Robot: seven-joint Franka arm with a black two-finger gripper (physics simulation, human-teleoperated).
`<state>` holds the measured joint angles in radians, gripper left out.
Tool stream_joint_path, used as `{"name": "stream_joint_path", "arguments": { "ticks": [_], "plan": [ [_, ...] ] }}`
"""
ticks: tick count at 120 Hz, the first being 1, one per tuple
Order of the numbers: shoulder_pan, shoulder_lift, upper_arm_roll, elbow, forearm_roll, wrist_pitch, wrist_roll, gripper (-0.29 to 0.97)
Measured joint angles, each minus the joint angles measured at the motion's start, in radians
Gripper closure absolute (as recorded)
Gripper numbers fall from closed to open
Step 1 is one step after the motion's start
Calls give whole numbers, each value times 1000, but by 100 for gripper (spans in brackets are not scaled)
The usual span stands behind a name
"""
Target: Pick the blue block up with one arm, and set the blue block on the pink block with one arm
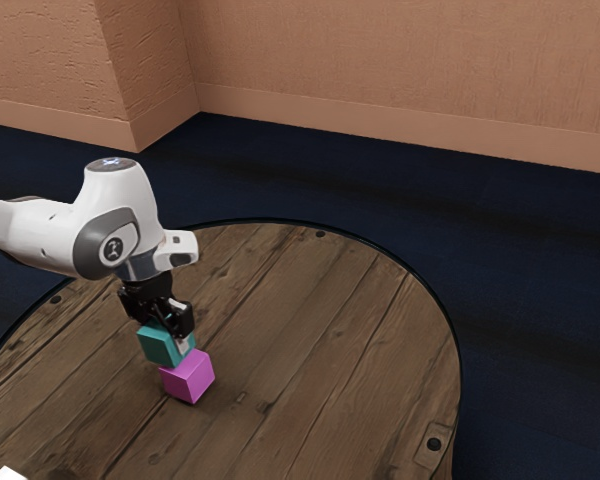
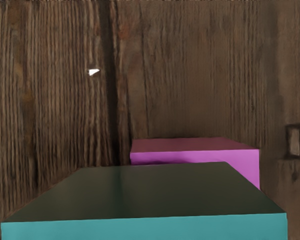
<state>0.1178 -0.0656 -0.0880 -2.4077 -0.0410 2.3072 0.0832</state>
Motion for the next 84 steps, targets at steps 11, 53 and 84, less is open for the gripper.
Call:
{"name": "stream_joint_path", "arguments": {
  "ticks": [11,53,84],
  "plan": [
    [3,-3,-12,-1,0,0,-2,27],
    [3,-4,-29,-11,0,3,-8,28],
    [-2,-6,-53,-14,-2,7,-16,28]
  ]
}}
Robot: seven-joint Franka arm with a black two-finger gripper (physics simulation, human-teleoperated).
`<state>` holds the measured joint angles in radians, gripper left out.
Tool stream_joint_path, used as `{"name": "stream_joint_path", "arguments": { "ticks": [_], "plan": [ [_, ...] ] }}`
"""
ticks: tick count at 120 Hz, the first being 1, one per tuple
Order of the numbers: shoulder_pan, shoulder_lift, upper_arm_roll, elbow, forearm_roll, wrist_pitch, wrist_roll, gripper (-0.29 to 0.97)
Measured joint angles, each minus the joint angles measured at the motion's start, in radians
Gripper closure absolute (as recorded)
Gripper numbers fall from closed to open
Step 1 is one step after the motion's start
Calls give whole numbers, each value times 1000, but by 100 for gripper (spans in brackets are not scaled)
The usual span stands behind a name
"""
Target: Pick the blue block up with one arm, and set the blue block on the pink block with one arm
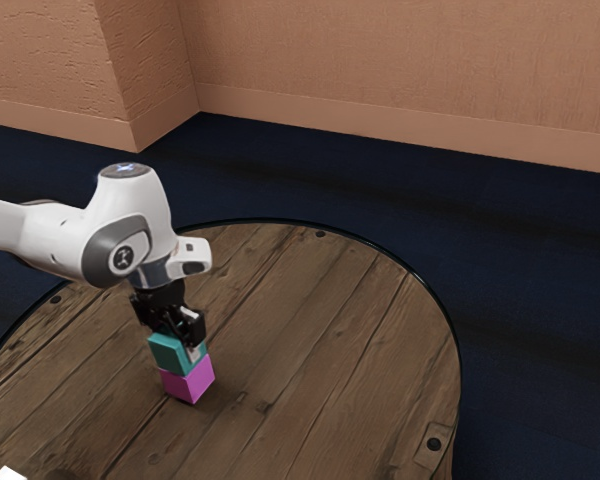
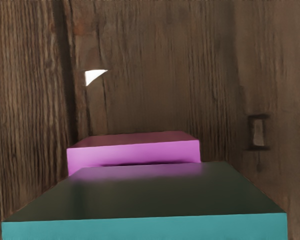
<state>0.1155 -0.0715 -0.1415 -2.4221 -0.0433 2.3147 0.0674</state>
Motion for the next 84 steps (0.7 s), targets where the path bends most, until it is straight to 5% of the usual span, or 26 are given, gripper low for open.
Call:
{"name": "stream_joint_path", "arguments": {
  "ticks": [34,84],
  "plan": [
    [3,-5,-1,0,-9,0,2,11],
    [3,-246,-15,7,-18,-94,7,2]
  ]
}}
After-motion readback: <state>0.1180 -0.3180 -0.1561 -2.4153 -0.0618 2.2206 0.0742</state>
